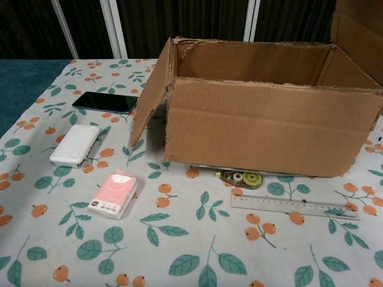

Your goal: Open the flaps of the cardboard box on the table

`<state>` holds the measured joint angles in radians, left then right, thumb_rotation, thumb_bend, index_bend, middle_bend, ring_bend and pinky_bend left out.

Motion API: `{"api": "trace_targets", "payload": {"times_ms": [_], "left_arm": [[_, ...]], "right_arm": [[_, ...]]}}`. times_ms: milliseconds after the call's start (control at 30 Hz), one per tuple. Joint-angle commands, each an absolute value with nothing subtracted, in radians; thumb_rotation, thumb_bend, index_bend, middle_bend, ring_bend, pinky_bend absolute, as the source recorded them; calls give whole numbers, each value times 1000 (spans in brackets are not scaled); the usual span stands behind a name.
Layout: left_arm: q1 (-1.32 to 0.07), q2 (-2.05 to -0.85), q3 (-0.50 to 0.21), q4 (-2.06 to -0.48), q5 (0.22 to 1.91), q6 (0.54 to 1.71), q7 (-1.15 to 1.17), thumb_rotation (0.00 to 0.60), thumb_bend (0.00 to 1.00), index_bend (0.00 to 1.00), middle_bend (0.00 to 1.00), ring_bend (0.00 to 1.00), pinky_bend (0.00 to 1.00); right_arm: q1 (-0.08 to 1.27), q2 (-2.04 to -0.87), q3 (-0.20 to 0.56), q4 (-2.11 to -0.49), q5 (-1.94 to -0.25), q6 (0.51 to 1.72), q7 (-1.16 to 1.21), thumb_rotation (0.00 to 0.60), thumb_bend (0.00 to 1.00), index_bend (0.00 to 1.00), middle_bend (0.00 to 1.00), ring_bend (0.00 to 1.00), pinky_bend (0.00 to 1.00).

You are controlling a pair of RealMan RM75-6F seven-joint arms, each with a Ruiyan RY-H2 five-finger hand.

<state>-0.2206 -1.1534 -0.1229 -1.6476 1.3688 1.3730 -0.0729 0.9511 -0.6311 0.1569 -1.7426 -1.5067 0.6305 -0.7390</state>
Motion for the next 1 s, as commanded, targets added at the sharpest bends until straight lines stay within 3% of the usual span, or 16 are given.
{"api": "trace_targets", "payload": {"times_ms": [33,500,800,900,1000], "left_arm": [[-220,-1153,-123,-1648,1370,1374,-73,600,303,0,0,0,87],[-218,-1153,-121,-1651,1376,1377,-68,600,303,0,0,0,87],[-218,-1153,-120,-1651,1379,1378,-65,600,303,0,0,0,87],[-217,-1154,-119,-1649,1382,1379,-61,600,303,0,0,0,87],[-218,-1154,-114,-1645,1389,1380,-46,600,295,0,0,0,87]], "right_arm": [[944,-626,156,-1737,-1504,632,-739,600,1000,410,282,211,257],[872,-598,138,-1673,-1458,651,-750,600,1000,410,281,211,257],[784,-619,111,-1609,-1327,689,-771,600,1000,399,272,211,252],[741,-634,111,-1620,-1276,748,-753,600,898,353,256,210,252],[672,-665,116,-1648,-1225,859,-704,600,651,277,230,205,251]]}}
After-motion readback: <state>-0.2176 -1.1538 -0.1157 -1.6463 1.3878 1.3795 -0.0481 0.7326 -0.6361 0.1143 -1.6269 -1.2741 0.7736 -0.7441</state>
